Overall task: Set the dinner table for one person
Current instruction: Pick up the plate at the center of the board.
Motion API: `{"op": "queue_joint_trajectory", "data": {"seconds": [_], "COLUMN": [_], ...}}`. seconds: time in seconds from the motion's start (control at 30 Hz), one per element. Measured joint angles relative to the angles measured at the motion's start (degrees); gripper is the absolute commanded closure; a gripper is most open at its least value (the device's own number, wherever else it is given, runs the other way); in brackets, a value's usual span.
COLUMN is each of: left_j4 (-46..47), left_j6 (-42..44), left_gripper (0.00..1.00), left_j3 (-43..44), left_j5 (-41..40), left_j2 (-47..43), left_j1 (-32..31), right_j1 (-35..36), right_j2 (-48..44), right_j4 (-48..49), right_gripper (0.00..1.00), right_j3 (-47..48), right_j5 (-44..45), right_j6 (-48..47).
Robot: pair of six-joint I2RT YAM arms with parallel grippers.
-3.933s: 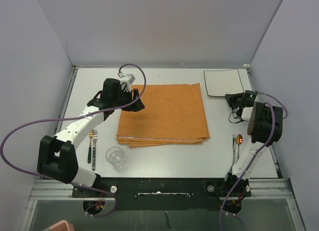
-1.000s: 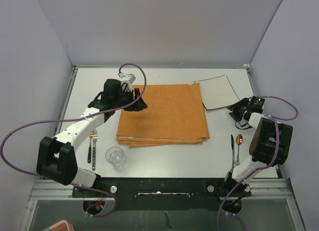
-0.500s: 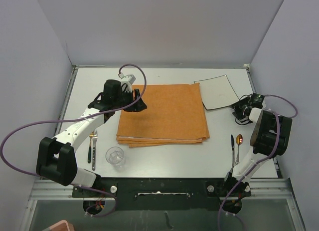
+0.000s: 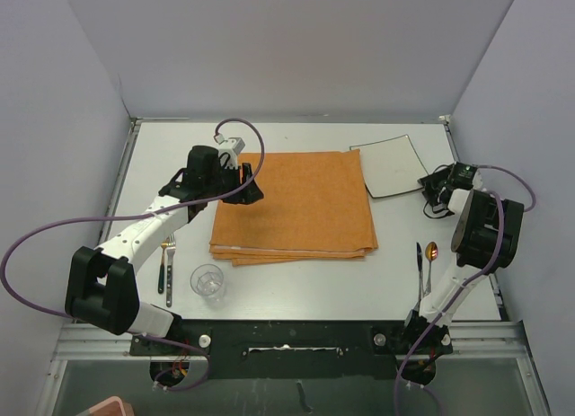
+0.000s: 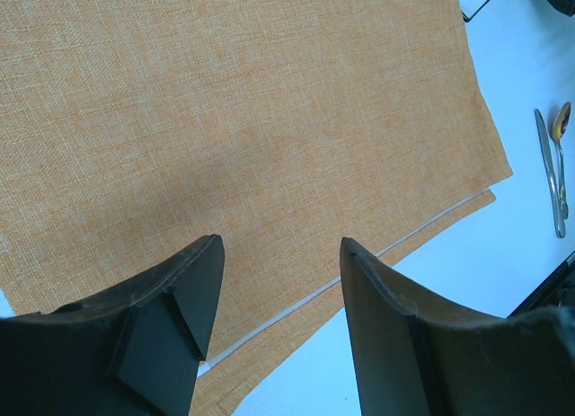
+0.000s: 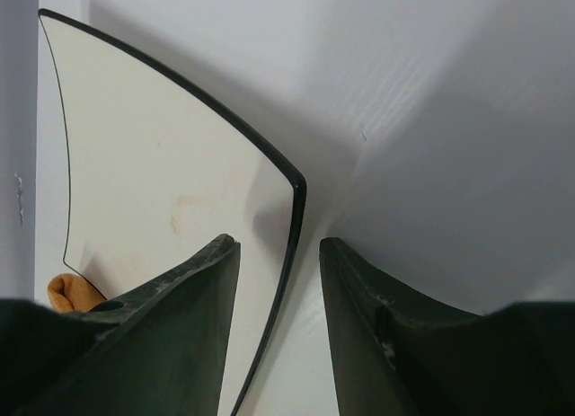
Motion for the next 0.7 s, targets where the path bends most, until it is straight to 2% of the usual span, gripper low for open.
{"op": "queue_joint_trajectory", "data": {"seconds": [0.57, 0.7], "left_j4": [-0.79, -1.03], "left_j6": [1.25, 1.36], "left_gripper": [0.47, 0.47], "left_j3": [0.0, 0.0], "left_j5": [-0.72, -0.72], "left_j2": [0.02, 0.02], "left_j1": [0.0, 0.02], "right_j1": [0.0, 0.0], "right_j2": [4.02, 4.81], "right_j4": [5.84, 7.28], "right_gripper": [0.59, 0.62], "right_j3": [2.23, 2.51], "right_j5": [0.52, 0.44], "right_j6": [1.7, 1.73]}}
